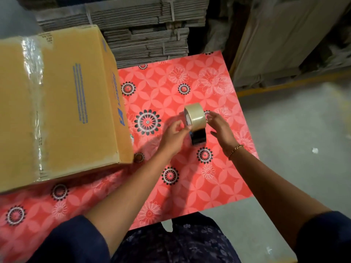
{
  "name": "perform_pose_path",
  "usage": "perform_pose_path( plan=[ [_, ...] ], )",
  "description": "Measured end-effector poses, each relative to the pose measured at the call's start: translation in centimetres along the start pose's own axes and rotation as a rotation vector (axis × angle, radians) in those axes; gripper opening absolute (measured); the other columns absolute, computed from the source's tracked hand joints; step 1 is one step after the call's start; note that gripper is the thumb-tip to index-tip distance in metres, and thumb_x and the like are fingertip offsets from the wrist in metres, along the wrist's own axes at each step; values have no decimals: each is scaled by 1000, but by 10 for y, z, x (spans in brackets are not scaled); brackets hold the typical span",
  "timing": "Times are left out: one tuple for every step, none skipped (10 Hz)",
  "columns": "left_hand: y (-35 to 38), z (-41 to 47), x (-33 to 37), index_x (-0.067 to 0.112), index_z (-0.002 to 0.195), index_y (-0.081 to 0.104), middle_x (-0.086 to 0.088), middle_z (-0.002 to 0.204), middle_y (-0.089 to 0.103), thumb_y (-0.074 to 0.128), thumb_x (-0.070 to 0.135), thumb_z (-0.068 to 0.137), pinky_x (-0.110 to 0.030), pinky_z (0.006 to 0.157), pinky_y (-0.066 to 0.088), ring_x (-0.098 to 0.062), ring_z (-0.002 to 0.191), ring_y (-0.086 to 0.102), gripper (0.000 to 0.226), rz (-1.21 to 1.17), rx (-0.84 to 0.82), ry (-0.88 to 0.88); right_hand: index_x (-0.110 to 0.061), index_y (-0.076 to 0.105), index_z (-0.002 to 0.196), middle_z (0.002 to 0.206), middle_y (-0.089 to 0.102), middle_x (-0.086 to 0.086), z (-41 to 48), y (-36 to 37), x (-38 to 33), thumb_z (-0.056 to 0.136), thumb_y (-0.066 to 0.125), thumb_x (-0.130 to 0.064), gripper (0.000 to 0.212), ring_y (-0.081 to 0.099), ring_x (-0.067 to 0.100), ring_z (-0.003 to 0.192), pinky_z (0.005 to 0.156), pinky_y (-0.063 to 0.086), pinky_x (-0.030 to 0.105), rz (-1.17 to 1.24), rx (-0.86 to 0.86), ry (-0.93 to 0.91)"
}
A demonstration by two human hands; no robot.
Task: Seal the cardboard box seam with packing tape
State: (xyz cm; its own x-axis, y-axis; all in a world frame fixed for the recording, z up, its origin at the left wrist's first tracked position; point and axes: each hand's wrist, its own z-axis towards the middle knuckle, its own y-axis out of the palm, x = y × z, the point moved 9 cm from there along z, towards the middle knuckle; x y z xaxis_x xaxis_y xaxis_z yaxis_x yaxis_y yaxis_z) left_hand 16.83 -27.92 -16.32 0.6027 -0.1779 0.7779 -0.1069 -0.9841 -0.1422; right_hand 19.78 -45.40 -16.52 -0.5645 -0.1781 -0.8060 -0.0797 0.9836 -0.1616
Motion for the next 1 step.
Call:
perform_pose_path(
  plan=[
    [-36,-19,19,19,144,51,-1,147,53,67,39,94,-30,110,38,-15,134,50,56,251,39,149,-15,52,142,141,58,5,-2,-14,-16,91,58,-38,56,54,19,127,111,41,41,-85,79,-95]
  ],
)
